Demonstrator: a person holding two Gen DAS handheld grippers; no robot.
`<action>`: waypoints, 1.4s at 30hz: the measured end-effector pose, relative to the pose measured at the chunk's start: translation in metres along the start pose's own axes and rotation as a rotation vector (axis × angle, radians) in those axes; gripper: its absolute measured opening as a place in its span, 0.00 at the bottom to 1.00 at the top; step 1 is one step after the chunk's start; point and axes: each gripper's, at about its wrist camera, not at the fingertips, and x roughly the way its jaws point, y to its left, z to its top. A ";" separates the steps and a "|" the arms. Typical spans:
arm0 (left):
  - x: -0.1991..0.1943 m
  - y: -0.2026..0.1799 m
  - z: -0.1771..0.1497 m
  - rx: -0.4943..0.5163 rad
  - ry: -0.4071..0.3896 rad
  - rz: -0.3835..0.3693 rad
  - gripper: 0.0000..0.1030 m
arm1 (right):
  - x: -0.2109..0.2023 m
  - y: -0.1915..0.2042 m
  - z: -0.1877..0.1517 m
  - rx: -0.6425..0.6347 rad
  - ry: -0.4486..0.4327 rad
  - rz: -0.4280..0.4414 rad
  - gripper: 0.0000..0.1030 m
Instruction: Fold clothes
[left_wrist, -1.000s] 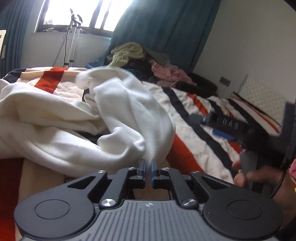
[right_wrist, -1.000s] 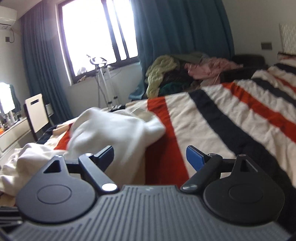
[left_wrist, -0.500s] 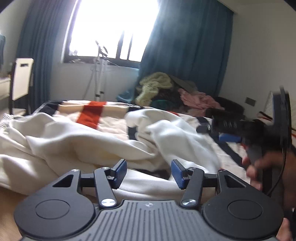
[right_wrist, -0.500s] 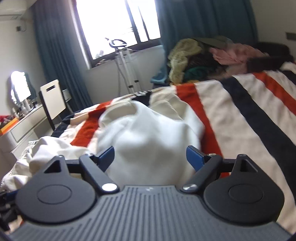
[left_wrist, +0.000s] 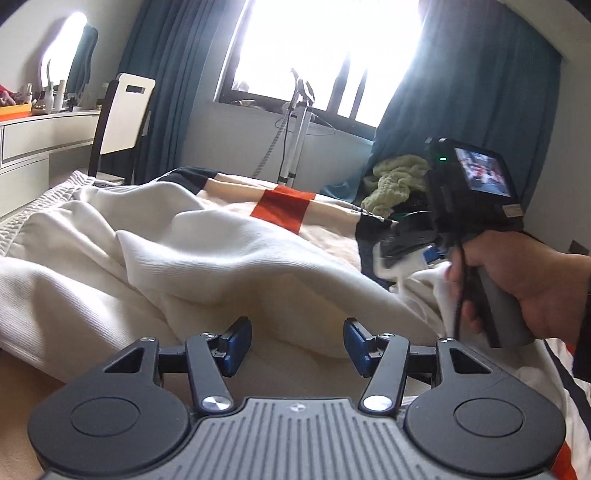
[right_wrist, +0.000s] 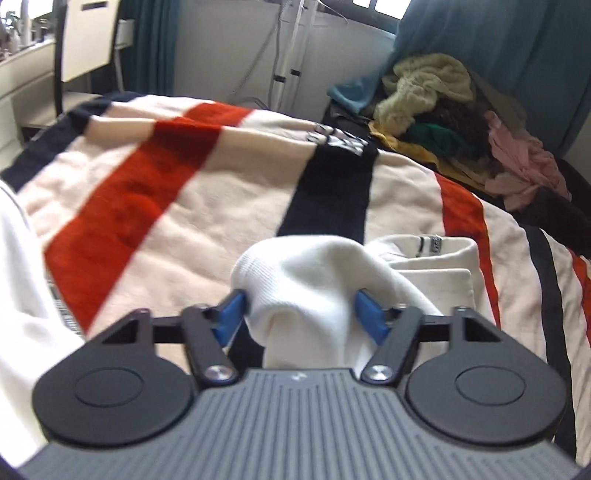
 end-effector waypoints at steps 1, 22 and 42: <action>0.002 0.001 0.000 -0.008 0.001 -0.002 0.56 | -0.004 -0.006 -0.001 0.025 -0.013 0.006 0.27; -0.035 -0.013 -0.001 -0.071 -0.034 -0.008 0.60 | -0.232 -0.284 -0.116 0.778 -0.472 -0.291 0.10; -0.086 0.101 -0.012 -0.705 0.087 0.128 0.77 | -0.210 -0.350 -0.307 1.188 -0.205 -0.198 0.10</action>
